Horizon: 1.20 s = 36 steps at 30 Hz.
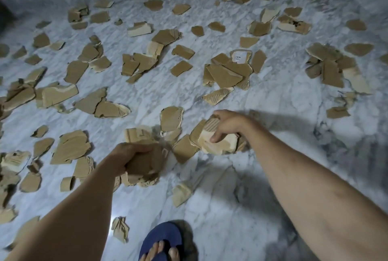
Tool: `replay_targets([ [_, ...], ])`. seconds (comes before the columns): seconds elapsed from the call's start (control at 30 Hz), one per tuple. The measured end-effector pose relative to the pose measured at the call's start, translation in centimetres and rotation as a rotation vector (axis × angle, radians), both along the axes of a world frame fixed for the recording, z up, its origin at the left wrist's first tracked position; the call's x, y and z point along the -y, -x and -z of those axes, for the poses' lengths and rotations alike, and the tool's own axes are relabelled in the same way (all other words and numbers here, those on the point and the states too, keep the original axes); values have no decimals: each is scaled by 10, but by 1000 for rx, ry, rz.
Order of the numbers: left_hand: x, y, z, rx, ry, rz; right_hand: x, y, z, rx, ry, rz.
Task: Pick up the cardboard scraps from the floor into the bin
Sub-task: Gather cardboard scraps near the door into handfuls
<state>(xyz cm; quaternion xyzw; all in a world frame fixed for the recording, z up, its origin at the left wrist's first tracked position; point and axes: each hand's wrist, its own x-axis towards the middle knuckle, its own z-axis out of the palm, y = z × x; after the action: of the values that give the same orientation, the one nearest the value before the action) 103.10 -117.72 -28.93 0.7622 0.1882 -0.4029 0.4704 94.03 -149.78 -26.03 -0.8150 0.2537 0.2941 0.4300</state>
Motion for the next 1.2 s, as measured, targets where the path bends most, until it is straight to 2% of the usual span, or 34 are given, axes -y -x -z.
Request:
replay_targets([
  [0.07,10,11,7,155,-233,124,-29,-11,12,-23,44,-115],
  [0.13,17,18,13,276,-566,296,-50,-19,25,-68,168,-227],
  [0.17,19,23,14,281,-708,357,-56,-20,30,-85,254,-279],
  [0.23,22,29,15,241,-798,365,-64,-19,34,-57,417,-355],
  [0.33,21,31,17,205,-728,326,-66,-15,30,7,546,-408],
  [0.4,23,31,16,197,-747,329,-65,-14,28,32,568,-425],
  [0.6,25,25,0,250,-722,369,-67,-5,25,65,431,-264],
  [0.77,22,2,-10,227,-354,180,-36,-16,7,133,254,-3],
  [0.87,27,-14,-23,245,-219,149,-21,-23,-9,199,120,111],
  [1.0,44,-38,-33,281,-196,181,-54,-28,-5,112,-14,-77],
  [1.03,50,-45,-32,300,-205,196,-67,-29,5,84,18,-128],
  [1.1,67,-55,-30,302,-215,239,-90,-27,26,50,47,-87],
  [1.2,91,-61,-17,252,-225,345,-105,-27,36,47,242,-195],
])
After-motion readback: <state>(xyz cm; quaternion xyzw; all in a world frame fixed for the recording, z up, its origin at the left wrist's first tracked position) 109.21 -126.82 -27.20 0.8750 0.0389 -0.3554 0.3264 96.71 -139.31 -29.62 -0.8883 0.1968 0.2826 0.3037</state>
